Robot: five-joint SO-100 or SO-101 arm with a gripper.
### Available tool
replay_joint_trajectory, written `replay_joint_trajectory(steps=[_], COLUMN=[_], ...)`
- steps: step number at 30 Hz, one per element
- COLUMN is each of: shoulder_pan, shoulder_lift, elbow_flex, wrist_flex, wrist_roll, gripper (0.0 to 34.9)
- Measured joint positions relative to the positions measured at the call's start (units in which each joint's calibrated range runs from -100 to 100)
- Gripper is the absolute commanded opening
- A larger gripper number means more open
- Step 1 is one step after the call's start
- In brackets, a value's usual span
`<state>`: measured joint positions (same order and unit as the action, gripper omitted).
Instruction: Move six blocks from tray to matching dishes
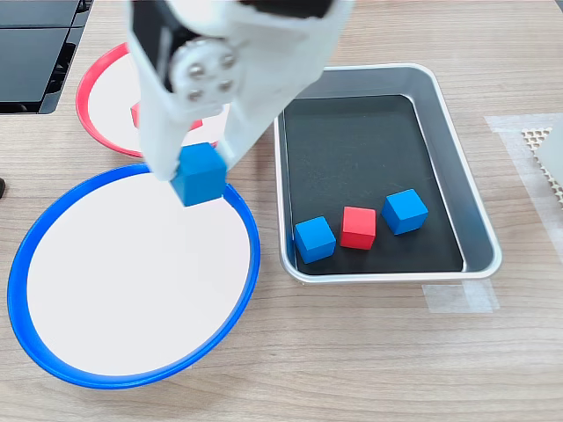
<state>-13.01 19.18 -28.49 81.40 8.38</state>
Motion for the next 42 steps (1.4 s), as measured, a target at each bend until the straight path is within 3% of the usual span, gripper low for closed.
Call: replay_joint_trajectory(steps=[2, 5, 8, 13, 15, 20, 26, 29, 33, 42], shoulder_pan=[-0.62, -1.42, -1.59, 1.06, 2.65, 7.52, 8.05, 6.90, 5.04, 2.83], shoulder_lift=[5.37, 8.35, 8.01, -1.02, -7.33, -21.91, -29.92, -30.18, -29.50, -27.54], elbow_flex=[-2.90, -1.18, 2.63, 15.06, 22.23, 39.29, 54.17, 59.17, 61.16, 61.98], wrist_flex=[-4.49, -7.99, -8.73, -5.87, -4.89, -4.32, -12.48, -20.07, -23.90, -22.76], wrist_roll=[-1.51, -0.34, 1.61, 6.59, 9.33, 16.51, 21.25, 20.32, 19.49, 18.85], gripper=[17.2, 18.6, 17.6, 8.0, 1.1, 0.5, 10.9, 13.3, 15.9, 15.6])
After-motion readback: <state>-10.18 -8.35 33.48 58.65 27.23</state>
